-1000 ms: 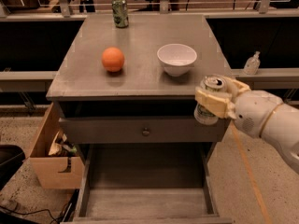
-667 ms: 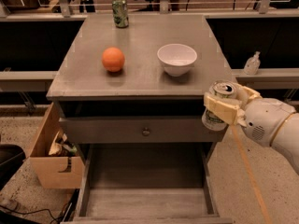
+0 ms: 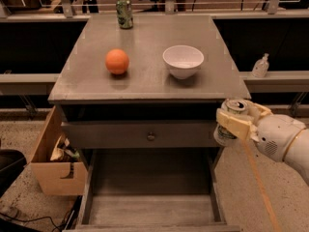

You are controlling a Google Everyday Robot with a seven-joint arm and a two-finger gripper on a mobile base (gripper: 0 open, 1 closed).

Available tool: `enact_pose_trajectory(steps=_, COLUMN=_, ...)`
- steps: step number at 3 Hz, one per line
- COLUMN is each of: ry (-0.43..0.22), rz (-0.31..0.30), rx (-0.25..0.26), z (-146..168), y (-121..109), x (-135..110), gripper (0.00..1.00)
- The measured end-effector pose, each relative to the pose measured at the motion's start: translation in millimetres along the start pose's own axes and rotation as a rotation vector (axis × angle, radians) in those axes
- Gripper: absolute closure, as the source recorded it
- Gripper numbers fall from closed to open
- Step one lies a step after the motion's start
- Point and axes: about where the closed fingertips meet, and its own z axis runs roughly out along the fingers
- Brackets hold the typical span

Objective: Place 7up can into middle drawer

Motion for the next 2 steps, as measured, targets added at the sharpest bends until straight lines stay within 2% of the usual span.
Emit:
enact_pose_trajectory(steps=1, ry=0.044, rz=0.012, rx=-0.08, z=-17, y=-28, x=63, gripper=1.0)
enact_pose_trajectory(steps=2, ry=0.095, rz=0.051, rx=-0.242, z=-13, y=-33, x=125, gripper=1.0)
